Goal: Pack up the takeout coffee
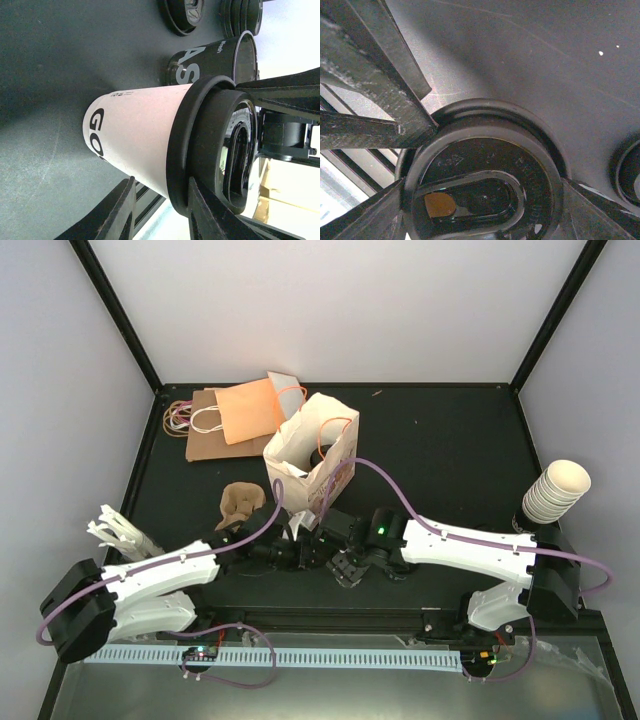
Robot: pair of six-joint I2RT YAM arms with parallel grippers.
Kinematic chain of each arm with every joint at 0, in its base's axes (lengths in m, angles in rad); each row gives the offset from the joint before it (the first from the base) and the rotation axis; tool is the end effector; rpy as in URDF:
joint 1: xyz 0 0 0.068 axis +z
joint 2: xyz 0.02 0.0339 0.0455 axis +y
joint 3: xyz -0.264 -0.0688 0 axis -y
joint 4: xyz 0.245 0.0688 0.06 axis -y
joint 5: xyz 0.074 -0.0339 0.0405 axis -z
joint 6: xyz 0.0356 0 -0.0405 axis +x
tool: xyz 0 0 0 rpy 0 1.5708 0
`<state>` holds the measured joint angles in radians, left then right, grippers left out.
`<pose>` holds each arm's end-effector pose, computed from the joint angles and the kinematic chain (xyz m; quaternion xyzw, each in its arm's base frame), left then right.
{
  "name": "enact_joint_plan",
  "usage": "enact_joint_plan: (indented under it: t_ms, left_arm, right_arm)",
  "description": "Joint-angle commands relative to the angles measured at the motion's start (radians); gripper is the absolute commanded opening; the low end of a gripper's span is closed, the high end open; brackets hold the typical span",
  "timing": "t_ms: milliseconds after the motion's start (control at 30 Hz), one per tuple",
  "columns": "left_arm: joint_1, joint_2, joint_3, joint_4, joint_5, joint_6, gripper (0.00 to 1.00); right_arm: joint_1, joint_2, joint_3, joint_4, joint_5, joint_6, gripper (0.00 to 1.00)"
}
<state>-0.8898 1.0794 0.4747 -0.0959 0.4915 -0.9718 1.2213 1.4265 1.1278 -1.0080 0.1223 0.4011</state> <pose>0.1202 -0.1750 0.1884 0.0664 0.8830 -0.4597 0.0672 0.0939 0.2450 0.2545 -0.3871 0.9106 0.0536 0.1344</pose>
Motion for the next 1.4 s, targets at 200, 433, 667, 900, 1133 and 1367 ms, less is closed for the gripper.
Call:
enact_joint_plan:
  t_ms: [200, 433, 667, 900, 1133, 1367]
  left_arm:
    - [-0.006, -0.083, 0.174, -0.404, -0.157, 0.12, 0.54]
    - [-0.003, -0.216, 0.369, -0.7, -0.315, 0.195, 0.59]
    - [0.083, -0.265, 0.656, -0.908, -0.51, 0.308, 0.63]
    - [0.315, -0.079, 0.962, -1.023, -0.559, 0.57, 0.73]
    - [0.433, 0.156, 1.107, -0.944, -0.501, 0.718, 0.8]
    - [0.441, 0.316, 1.129, -0.844, -0.437, 0.771, 0.83]
  right_arm:
    - [-0.002, -0.019, -0.014, 0.007, 0.052, 0.026, 0.77]
    - [-0.003, -0.06, 0.011, -0.015, 0.117, 0.06, 0.76]
    - [-0.007, -0.124, 0.075, -0.068, 0.147, 0.05, 0.77]
    - [-0.027, -0.185, 0.131, -0.137, 0.216, 0.032, 0.75]
    - [-0.066, -0.235, 0.178, -0.171, 0.26, 0.003, 0.75]
    - [-0.113, -0.279, 0.157, -0.138, 0.29, -0.03, 0.75]
